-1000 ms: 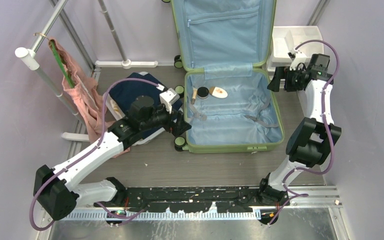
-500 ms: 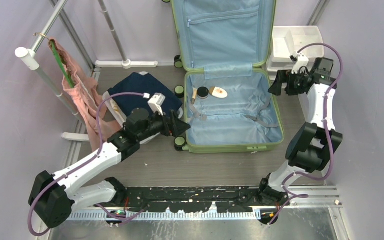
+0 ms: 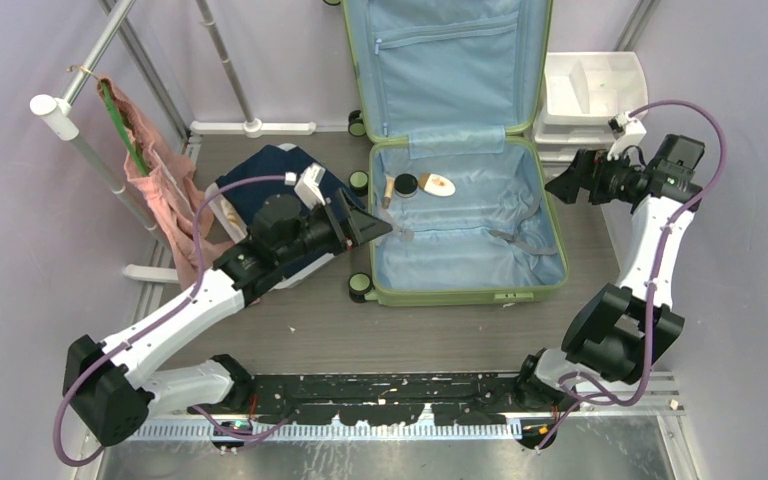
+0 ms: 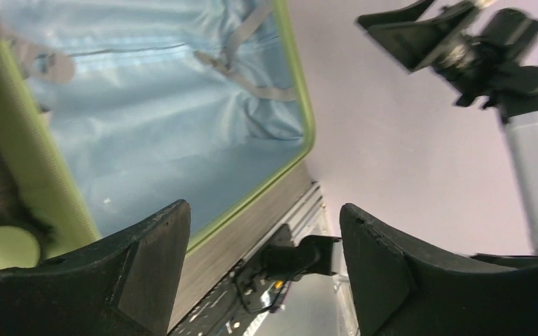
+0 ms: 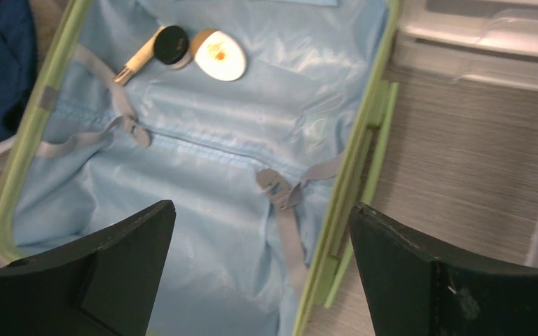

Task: Open, take out, and arrange the luggage
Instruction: Adjust the luggage at the center of the board.

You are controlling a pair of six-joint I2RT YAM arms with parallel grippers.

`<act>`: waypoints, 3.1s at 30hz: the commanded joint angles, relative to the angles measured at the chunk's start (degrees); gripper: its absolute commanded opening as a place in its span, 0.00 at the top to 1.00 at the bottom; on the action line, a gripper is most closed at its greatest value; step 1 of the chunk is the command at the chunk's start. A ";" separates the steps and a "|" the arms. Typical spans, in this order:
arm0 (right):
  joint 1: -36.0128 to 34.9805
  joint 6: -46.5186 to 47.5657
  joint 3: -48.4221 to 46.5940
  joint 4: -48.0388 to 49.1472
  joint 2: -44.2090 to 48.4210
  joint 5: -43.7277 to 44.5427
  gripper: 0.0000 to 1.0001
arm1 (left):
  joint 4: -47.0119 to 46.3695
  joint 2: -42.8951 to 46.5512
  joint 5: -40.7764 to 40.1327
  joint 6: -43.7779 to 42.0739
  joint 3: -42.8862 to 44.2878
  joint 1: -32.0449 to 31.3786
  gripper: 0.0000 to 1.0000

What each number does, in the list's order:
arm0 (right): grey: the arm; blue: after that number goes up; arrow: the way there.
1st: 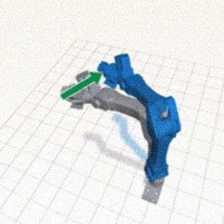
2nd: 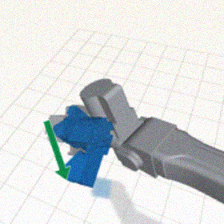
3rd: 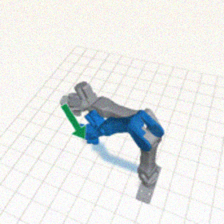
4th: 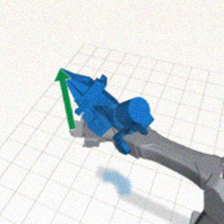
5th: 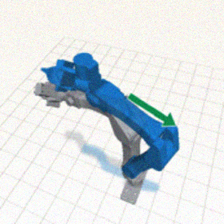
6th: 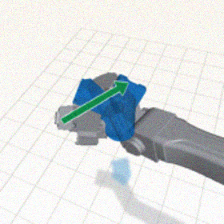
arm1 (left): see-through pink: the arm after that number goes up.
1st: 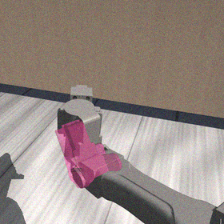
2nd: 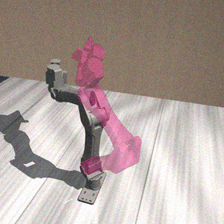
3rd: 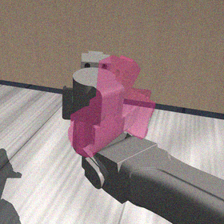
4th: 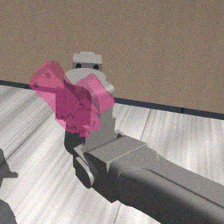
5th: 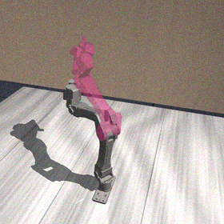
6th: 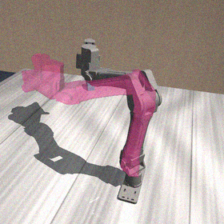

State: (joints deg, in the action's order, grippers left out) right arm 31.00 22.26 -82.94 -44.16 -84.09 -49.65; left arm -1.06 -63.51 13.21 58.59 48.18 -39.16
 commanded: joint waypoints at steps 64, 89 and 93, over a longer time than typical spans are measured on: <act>-34.45 -105.27 22.06 98.15 10.40 5.27 0.00 | -77.31 -34.81 -40.32 -19.97 18.37 -20.87 0.00; -23.92 -114.02 26.09 108.14 8.26 1.80 0.00 | -81.00 -45.80 -41.88 -13.07 23.97 -19.99 0.00; -23.23 -114.18 26.30 107.90 8.10 2.09 0.00 | -81.03 -46.55 -41.90 -12.54 24.62 -19.81 0.00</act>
State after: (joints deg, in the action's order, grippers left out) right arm 7.07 -91.70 -56.18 60.84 -78.24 -47.51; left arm -78.59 -110.08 -28.03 45.45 69.87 -59.46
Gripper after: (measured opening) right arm 0.998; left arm 0.995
